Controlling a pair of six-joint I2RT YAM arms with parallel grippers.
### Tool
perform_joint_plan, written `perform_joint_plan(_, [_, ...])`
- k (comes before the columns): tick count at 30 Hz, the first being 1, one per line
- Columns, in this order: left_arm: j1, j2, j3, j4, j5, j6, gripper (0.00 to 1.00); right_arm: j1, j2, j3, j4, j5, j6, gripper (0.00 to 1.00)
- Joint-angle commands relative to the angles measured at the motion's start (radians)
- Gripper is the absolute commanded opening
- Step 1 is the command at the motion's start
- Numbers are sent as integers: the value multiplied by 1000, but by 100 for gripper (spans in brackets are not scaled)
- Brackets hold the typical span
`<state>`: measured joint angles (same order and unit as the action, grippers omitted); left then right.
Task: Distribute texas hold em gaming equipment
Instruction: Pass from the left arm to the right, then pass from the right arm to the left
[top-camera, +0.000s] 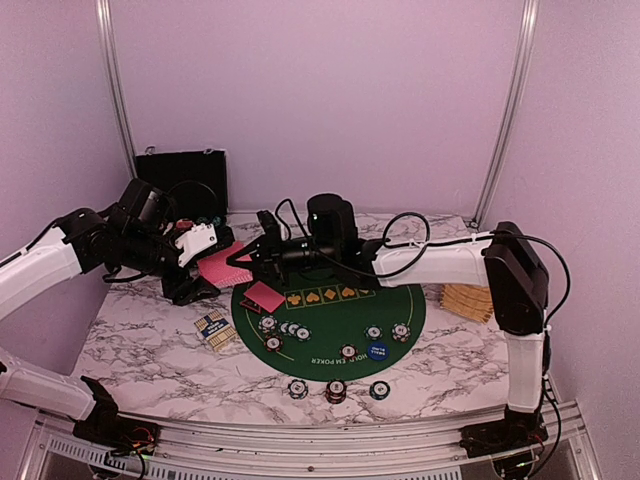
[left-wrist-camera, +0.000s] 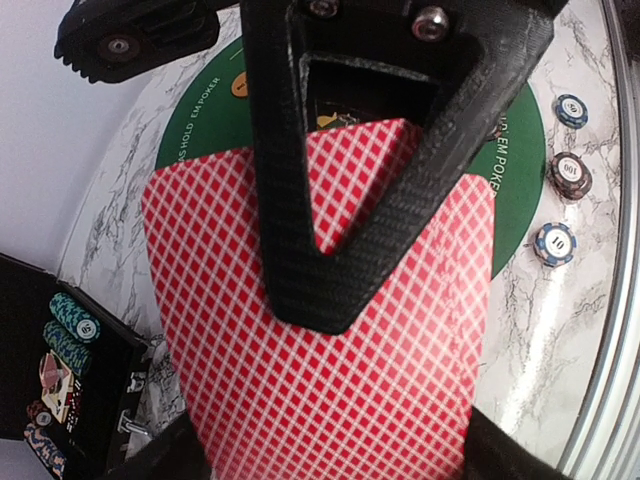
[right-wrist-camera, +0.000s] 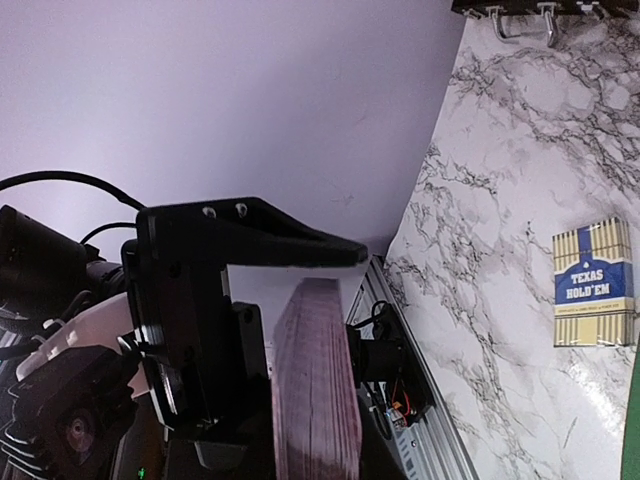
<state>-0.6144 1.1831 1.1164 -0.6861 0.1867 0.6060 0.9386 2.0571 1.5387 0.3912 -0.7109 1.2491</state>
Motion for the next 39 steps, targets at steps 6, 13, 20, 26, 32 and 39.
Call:
perform_joint_plan(6, [-54, 17, 33, -33, -11, -7, 99, 48, 10, 71, -72, 33, -112, 0])
perform_joint_plan(13, [-89, 27, 17, -38, -67, 54, 98, 55, 20, 88, -79, 23, -113, 0])
perform_joint_plan(20, [-109, 29, -12, -44, -102, 94, 89, 55, 25, 78, -61, 18, -78, 1])
perform_joint_plan(26, [-113, 49, 11, -45, -114, 96, 72, 55, 50, 61, -15, -7, -29, 14])
perform_joint_plan(32, [-113, 59, 16, -47, -123, 86, 60, 55, 64, 40, 30, -23, 6, 25])
perform_joint_plan(39, [-112, 62, 24, -51, -113, 54, 58, 55, 75, 45, 46, -34, 20, 33])
